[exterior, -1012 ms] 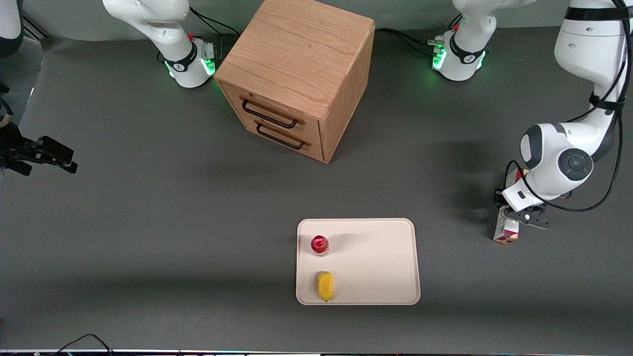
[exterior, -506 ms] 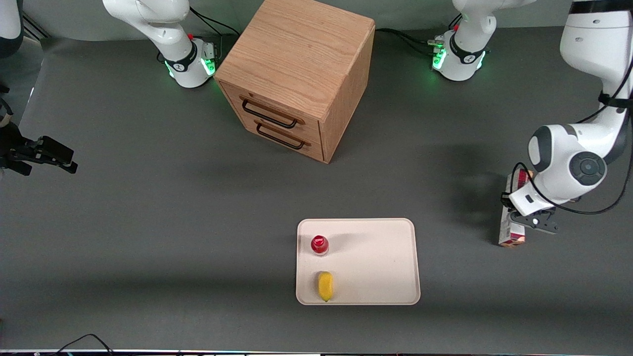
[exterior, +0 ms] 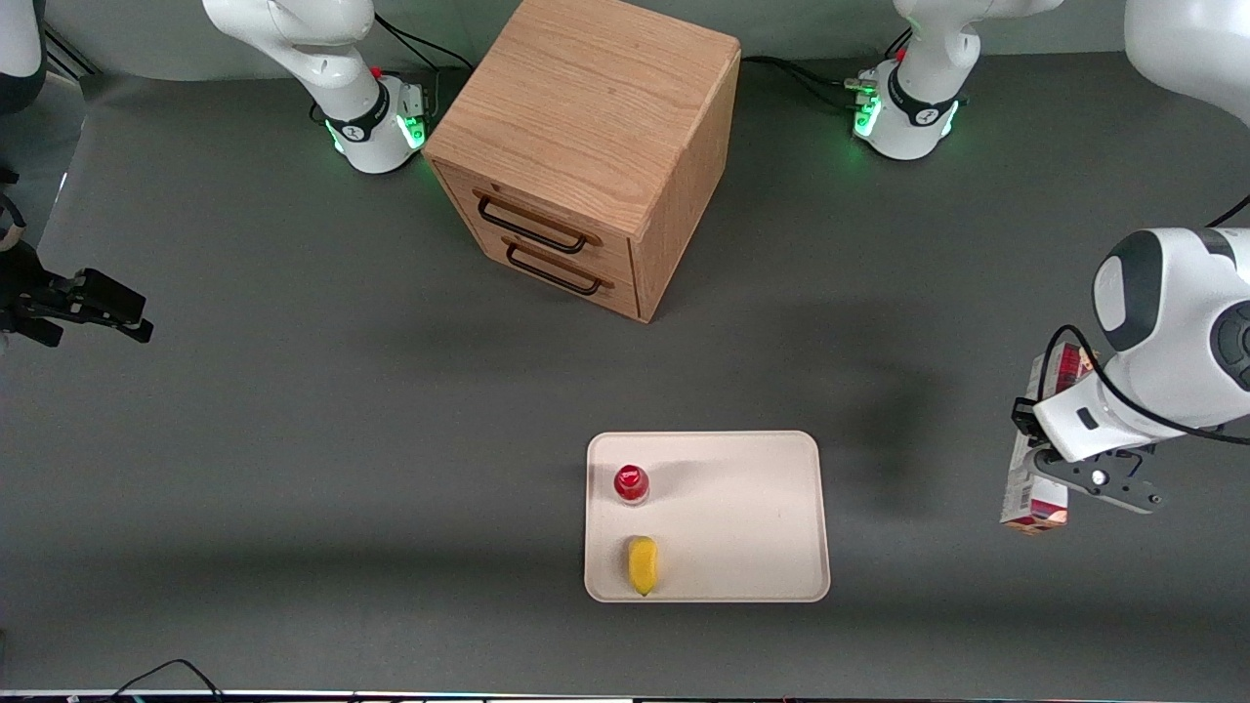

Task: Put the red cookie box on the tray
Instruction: 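Carry the upright cookie box over the tray with the left gripper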

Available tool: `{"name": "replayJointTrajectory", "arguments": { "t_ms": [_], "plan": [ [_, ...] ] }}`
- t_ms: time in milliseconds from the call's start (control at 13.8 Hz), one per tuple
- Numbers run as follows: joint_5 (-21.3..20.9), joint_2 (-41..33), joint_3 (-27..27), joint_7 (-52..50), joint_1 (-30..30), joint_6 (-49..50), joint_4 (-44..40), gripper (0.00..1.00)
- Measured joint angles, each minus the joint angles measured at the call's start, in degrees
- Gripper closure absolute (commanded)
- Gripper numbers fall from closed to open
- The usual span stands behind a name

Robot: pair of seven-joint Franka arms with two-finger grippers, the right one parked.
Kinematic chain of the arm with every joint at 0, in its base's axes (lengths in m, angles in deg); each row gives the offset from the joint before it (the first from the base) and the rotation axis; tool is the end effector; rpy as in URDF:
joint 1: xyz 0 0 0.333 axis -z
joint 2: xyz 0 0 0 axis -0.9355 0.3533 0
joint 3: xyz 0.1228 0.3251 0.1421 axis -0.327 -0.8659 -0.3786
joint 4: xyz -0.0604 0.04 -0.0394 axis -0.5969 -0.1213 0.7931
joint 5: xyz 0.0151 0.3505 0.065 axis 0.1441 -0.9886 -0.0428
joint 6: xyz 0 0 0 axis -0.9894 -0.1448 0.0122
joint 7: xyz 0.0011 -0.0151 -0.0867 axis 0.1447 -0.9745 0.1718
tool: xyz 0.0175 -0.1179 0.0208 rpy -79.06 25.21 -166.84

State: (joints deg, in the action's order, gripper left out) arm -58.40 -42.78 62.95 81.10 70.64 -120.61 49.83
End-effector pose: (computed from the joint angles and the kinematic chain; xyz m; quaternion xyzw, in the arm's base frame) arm 0.6731 -0.0438 0.4806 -0.9765 0.2118 0.0118 0.0385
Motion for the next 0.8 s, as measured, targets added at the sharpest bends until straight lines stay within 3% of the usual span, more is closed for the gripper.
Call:
{"name": "replayJointTrajectory", "arguments": {
  "t_ms": [361, 795],
  "plan": [
    [0.94, 14.29, 0.10, -10.25, 7.98, 2.70, -19.65, 1.00],
    [1.00, 28.63, 0.10, -18.40, 13.89, -10.26, -24.28, 1.00]
  ]
}}
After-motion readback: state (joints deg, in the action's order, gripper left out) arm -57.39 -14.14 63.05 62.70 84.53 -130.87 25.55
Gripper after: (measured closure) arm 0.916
